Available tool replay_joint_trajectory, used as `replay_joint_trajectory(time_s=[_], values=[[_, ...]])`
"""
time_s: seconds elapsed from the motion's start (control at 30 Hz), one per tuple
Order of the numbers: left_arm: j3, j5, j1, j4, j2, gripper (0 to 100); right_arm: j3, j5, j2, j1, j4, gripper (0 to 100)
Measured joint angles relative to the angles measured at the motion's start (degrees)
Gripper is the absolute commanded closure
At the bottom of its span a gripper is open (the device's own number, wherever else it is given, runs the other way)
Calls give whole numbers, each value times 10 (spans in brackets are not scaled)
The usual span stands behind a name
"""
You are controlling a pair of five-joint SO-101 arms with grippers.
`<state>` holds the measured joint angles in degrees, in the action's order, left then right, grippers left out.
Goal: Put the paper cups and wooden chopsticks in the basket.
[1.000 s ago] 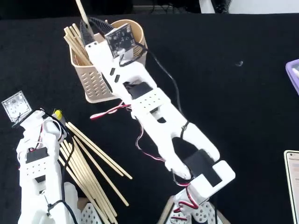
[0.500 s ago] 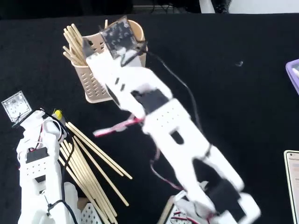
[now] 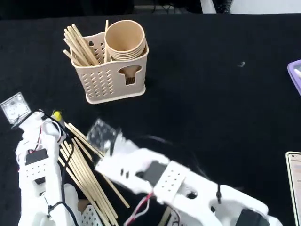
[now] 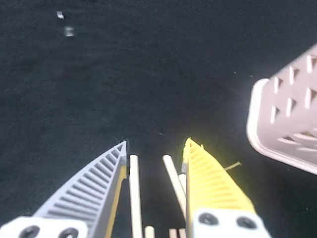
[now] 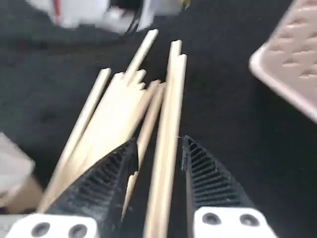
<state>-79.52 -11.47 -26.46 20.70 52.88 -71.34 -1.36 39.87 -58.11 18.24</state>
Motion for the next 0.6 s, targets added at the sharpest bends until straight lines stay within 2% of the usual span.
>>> replay_joint_trajectory(time_s=[0.13,0.37,0.6], values=[[0,-20,-33,0,0,812,-14,42,-14,-60,-41,843],[0,-92,-128,0,0,812,29,85,-155,-94,-47,667],[0,-98,-158,0,0,812,95,128,-280,-121,-47,652]])
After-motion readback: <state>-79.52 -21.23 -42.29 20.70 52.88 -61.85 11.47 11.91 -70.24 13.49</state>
